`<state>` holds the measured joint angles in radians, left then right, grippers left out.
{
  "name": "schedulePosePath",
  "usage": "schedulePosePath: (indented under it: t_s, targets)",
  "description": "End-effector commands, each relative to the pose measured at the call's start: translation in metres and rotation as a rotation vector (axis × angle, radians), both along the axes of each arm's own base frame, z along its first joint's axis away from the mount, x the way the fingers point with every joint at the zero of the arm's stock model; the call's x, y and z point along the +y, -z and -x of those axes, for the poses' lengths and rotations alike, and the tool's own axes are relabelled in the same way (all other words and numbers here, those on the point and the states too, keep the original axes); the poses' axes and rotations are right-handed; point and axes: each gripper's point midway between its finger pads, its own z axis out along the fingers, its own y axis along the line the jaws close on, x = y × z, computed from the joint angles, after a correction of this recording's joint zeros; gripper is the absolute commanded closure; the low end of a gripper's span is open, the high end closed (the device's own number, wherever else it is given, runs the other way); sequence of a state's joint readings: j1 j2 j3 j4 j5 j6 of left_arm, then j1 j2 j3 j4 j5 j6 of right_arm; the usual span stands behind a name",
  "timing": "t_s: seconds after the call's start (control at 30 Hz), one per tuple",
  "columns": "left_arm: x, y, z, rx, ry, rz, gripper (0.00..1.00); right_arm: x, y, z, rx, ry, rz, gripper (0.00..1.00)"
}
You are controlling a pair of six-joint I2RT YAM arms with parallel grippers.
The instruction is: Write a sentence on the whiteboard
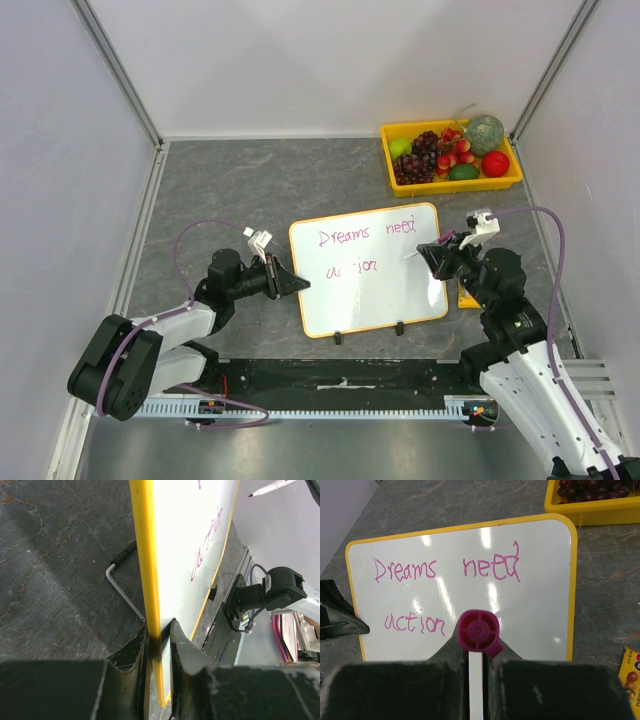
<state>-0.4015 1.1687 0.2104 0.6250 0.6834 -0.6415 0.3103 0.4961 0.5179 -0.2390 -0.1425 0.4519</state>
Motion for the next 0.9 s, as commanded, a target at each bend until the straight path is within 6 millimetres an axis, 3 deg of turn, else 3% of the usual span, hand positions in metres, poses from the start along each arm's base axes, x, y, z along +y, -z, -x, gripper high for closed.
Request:
schedulePosePath:
  t_s: [0.0, 0.27, 0.53, 0.87]
  targets:
    - [0.010, 0.019, -0.009, -0.033, -0.048, -0.099, 0.98, 0.010, -0.025, -0.003, -0.059, -0.024, -0.027, 1.00]
    - [0.010, 0.018, -0.009, -0.036, -0.047, -0.099, 0.98, 0.045, -0.035, 0.000, -0.089, -0.055, 0.012, 1.00]
    - [0.010, 0.018, -0.010, -0.036, -0.052, -0.100, 0.98, 0.028, -0.025, -0.004, -0.124, 0.058, 0.050, 1.00]
    - [0.010, 0.019, -0.010, -0.035, -0.050, -0.100, 0.98, 0.033, -0.021, -0.012, -0.136, 0.064, 0.038, 1.00]
